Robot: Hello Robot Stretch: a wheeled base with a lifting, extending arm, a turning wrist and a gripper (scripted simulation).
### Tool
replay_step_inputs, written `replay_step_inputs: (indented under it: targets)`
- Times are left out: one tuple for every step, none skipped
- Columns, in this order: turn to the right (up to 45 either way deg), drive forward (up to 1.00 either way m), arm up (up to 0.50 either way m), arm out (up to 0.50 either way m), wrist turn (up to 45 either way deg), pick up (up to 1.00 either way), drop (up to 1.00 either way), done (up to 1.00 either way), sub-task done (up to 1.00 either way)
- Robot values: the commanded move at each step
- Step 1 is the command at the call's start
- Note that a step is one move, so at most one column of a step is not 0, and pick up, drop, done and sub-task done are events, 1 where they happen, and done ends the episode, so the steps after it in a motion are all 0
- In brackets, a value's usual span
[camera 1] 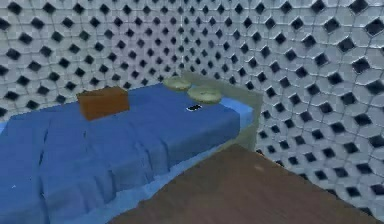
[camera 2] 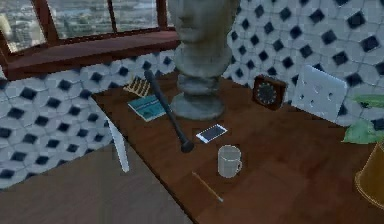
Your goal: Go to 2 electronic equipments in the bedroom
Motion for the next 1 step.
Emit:
replay_step_inputs:
  targets:
    - [0.0,1.0,0.0,0.0,0.0,0.0,0.0,0.0,0.0]
